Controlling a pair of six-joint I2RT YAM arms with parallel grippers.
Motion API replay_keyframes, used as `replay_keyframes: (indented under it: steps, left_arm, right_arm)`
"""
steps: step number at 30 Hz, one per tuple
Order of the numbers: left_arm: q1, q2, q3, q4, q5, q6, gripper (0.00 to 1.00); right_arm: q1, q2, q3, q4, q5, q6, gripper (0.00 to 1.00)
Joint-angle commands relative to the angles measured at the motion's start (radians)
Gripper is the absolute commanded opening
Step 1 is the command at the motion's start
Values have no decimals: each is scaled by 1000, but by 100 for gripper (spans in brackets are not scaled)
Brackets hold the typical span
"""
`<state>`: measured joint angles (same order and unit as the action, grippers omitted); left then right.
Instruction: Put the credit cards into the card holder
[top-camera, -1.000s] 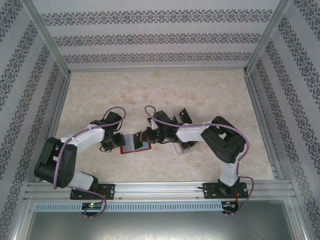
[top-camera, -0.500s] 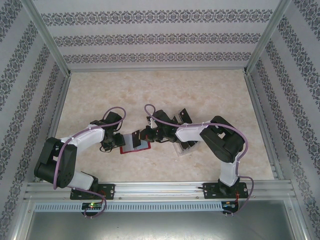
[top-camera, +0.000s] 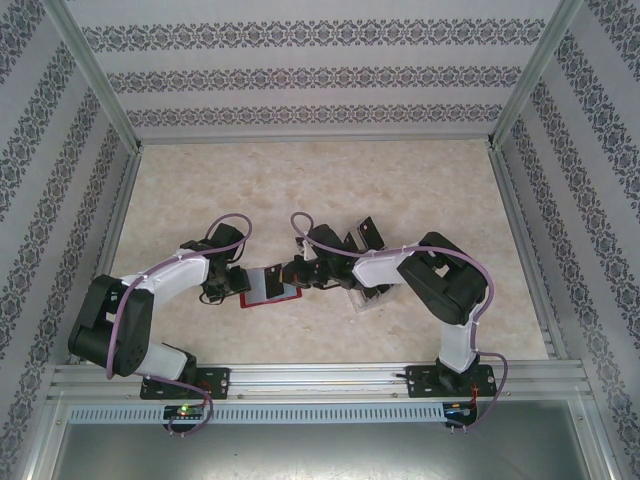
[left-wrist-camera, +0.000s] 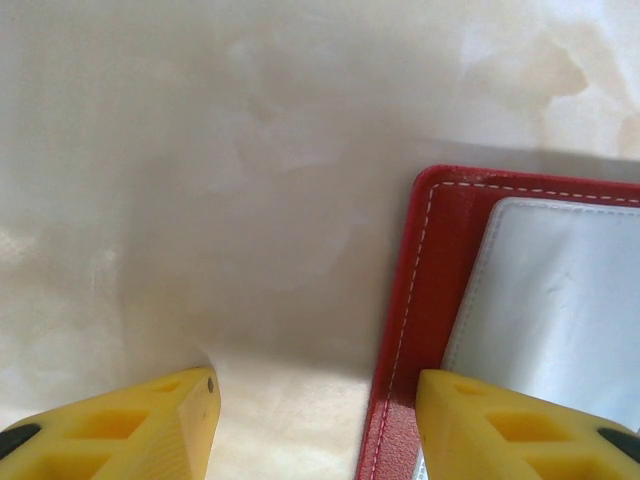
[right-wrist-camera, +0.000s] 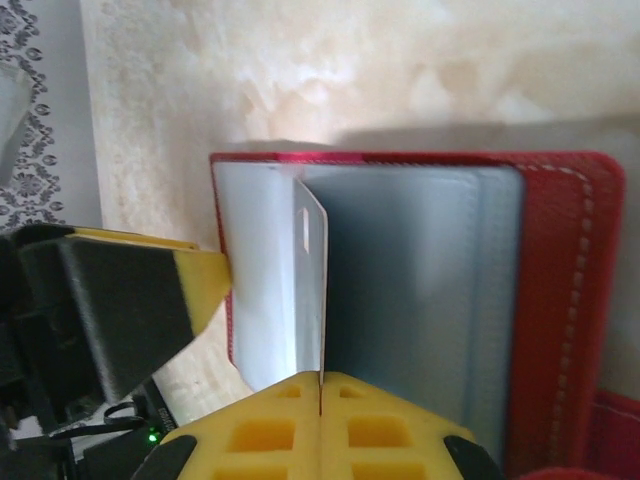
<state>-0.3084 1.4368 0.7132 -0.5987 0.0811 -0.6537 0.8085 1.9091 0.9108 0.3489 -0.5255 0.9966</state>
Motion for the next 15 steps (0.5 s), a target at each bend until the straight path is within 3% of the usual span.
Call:
replay_keyframes:
  steps: [1,15]
  left_arm:
    - [-12,0,-1,-5,-22,22,56]
    - [-11,6,-1,-5,-24,23,55]
  right_arm:
    - [-9,-2,-40,9,0,-11,0]
    - [-29,-56,-90,25,7,-18,0]
